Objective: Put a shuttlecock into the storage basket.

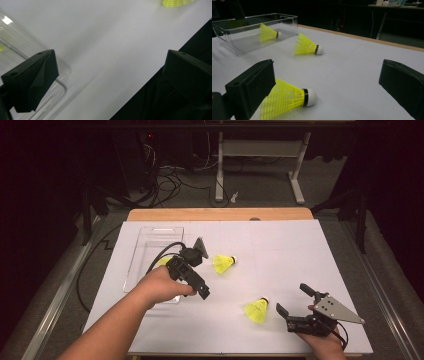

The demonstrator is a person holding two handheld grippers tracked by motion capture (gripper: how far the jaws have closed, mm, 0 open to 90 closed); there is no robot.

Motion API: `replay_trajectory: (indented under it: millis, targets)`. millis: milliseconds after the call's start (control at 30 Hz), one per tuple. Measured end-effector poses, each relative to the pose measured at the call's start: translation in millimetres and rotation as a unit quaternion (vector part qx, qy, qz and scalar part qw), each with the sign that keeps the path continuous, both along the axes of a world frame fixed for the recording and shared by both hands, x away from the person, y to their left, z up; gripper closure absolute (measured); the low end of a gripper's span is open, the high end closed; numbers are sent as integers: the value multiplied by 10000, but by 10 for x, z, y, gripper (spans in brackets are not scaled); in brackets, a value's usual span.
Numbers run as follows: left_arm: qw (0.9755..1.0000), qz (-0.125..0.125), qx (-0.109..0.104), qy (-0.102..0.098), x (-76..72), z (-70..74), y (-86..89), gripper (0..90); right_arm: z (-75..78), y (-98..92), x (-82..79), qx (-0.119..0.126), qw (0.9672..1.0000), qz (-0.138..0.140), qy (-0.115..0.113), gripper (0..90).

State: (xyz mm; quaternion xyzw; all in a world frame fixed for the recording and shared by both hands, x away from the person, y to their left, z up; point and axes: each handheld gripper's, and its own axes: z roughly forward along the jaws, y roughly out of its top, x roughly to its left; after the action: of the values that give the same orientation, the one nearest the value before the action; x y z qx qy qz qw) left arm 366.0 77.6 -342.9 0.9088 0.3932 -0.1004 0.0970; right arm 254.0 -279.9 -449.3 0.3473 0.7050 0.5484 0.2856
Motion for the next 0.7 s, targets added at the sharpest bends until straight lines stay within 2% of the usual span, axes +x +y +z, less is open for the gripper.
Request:
replay_trajectory:
  millis: [467,700]
  targets:
    - [9999,-95,-83,-14,14,-49,-148,15,5,-16,-19,13,10000,-17,5,12]
    - [9999,-67,-127,-44,72,-54,-246,29,11,-31,-27,8,10000,-11,-24,12]
